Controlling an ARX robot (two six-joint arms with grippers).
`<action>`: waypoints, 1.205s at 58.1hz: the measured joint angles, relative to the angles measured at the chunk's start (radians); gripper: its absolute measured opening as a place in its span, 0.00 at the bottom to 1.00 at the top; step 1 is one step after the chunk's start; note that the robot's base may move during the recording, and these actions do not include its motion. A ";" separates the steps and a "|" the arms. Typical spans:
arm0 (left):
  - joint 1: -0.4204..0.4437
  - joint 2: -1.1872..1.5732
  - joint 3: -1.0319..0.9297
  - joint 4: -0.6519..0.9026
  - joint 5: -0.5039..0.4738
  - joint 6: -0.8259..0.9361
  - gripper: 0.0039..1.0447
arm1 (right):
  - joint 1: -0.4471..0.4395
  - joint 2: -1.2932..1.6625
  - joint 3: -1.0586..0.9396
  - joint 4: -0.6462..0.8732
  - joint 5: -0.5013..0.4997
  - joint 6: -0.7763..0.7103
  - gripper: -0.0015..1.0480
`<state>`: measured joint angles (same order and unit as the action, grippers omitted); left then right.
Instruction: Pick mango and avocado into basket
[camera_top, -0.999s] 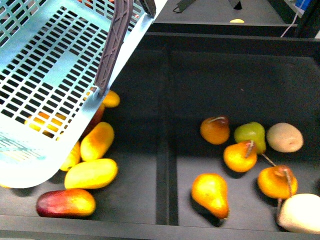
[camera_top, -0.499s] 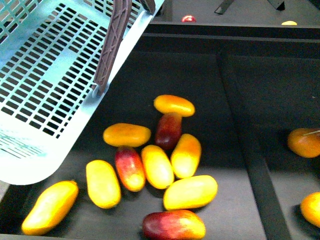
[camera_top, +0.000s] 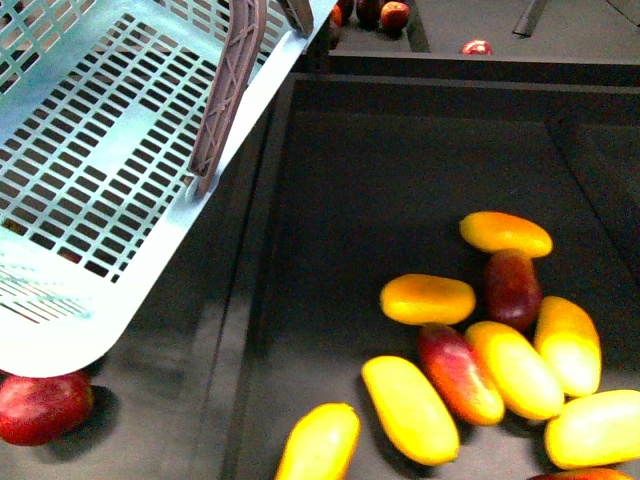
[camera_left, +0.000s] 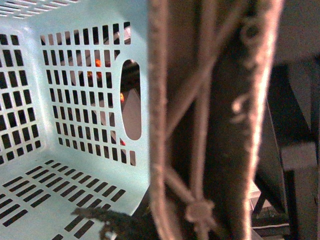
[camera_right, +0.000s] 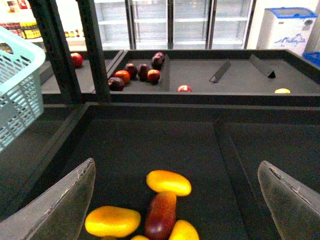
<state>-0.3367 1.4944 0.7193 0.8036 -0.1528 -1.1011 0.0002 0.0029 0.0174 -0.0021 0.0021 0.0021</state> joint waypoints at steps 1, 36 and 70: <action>0.000 0.000 0.000 0.000 0.001 0.000 0.04 | 0.000 0.000 0.000 0.000 -0.003 0.001 0.92; -0.063 0.095 0.262 -0.626 0.539 0.491 0.04 | -0.001 0.000 0.000 0.000 -0.002 0.000 0.92; -0.055 0.272 0.458 -0.832 0.754 0.738 0.04 | -0.534 0.964 0.201 0.239 -0.492 -0.180 0.92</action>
<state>-0.3916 1.7660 1.1770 -0.0288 0.6014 -0.3630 -0.5335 0.9665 0.2184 0.2367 -0.4900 -0.1780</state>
